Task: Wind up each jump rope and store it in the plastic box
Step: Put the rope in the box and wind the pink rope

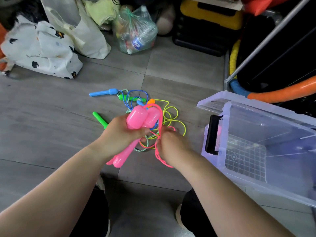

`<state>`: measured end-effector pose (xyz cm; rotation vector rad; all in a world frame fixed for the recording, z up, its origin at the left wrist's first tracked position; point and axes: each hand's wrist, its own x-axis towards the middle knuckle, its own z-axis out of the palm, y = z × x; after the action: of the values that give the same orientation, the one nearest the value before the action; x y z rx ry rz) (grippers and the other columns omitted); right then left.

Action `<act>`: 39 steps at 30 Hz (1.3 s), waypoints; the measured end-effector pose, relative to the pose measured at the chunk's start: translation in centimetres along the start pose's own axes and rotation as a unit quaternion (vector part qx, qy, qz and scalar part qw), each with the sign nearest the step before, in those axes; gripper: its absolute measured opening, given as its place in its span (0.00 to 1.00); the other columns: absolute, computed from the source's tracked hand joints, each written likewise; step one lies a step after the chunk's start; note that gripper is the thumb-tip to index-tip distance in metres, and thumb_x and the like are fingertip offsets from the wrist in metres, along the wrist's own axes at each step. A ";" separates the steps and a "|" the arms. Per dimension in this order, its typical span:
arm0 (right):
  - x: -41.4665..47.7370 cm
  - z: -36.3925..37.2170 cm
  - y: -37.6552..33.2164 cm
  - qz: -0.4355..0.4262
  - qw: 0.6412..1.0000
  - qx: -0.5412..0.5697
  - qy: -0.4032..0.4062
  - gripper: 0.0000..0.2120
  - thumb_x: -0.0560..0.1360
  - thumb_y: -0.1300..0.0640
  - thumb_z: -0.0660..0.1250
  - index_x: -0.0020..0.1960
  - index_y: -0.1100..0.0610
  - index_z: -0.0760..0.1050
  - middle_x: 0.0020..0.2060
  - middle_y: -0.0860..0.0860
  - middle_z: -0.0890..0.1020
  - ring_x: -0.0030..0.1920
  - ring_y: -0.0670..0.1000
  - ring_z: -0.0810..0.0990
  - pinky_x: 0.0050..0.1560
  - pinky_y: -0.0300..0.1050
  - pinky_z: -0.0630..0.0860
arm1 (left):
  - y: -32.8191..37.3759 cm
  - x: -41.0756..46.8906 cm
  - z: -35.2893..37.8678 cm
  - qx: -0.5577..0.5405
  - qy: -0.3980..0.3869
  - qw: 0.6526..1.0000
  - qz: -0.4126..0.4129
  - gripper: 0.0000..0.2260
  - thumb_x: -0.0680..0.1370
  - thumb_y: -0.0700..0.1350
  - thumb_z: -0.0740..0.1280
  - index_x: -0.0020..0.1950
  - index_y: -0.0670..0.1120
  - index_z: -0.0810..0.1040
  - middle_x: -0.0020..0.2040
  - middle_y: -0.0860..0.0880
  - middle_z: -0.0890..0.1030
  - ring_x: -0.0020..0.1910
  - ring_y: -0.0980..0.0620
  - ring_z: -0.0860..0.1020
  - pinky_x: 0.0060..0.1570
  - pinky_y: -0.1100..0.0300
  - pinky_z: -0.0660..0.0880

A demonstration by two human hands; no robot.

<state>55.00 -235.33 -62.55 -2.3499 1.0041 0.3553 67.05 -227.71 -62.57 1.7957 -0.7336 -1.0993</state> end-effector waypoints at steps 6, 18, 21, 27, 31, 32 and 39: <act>0.0 -0.5 -0.2 -0.023 0.992 0.111 0.056 0.14 0.76 0.55 0.59 0.60 0.57 0.67 0.43 0.57 0.79 0.48 0.61 0.79 0.45 0.48 0.74 | -0.6 0.8 -0.8 0.222 0.112 0.969 0.004 0.06 0.73 0.43 0.68 0.48 0.43 0.74 0.33 0.49 0.73 0.36 0.44 0.71 0.30 0.58 0.65; 0.7 -1.5 1.5 -0.035 0.922 0.356 0.146 0.04 0.71 0.56 0.68 0.39 0.47 0.77 0.35 0.46 0.78 0.33 0.44 0.77 0.39 0.40 0.72 | -0.1 0.5 0.3 0.256 0.069 0.964 0.018 0.14 0.72 0.44 0.68 0.57 0.45 0.74 0.44 0.49 0.76 0.46 0.44 0.75 0.41 0.60 0.65; 0.7 -2.2 1.8 -0.047 0.926 0.347 0.144 0.05 0.72 0.60 0.67 0.42 0.61 0.80 0.38 0.50 0.77 0.36 0.46 0.74 0.42 0.40 0.71 | -0.1 0.5 0.4 0.246 0.071 0.966 0.032 0.15 0.72 0.43 0.69 0.57 0.45 0.74 0.44 0.49 0.76 0.48 0.43 0.76 0.43 0.59 0.66; 0.6 -1.9 1.9 -0.077 0.949 0.284 0.109 0.05 0.73 0.58 0.65 0.39 0.58 0.77 0.33 0.42 0.73 0.33 0.40 0.72 0.39 0.38 0.68 | -0.2 0.3 0.4 0.257 0.045 0.964 0.039 0.18 0.70 0.42 0.70 0.59 0.47 0.73 0.45 0.50 0.76 0.49 0.43 0.76 0.46 0.56 0.71; 0.5 -2.2 2.1 -0.062 0.947 0.292 0.115 0.07 0.76 0.58 0.60 0.40 0.57 0.74 0.28 0.44 0.74 0.26 0.35 0.74 0.35 0.37 0.69 | -0.1 0.5 0.2 0.217 0.039 0.975 0.016 0.24 0.68 0.40 0.72 0.62 0.47 0.70 0.45 0.50 0.76 0.43 0.49 0.74 0.34 0.71 0.69; 0.5 -2.2 2.1 -0.059 0.946 0.295 0.121 0.09 0.76 0.58 0.60 0.38 0.54 0.73 0.28 0.44 0.75 0.26 0.36 0.74 0.35 0.38 0.70 | -0.1 0.5 0.1 0.214 0.026 0.976 0.013 0.22 0.68 0.39 0.72 0.59 0.47 0.72 0.43 0.50 0.76 0.40 0.49 0.74 0.31 0.75 0.68; 0.6 -3.7 2.4 -0.030 0.877 0.455 0.151 0.12 0.78 0.60 0.57 0.35 0.54 0.69 0.33 0.47 0.78 0.26 0.38 0.75 0.30 0.29 0.72 | -0.2 0.3 -0.3 0.172 -0.031 0.985 0.005 0.09 0.69 0.41 0.71 0.34 0.49 0.72 0.31 0.53 0.74 0.28 0.60 0.73 0.28 0.76 0.66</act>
<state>53.81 -239.23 -60.70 -1.5656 0.9408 -0.4526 67.49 -227.73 -62.79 2.0484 -1.0181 -1.0744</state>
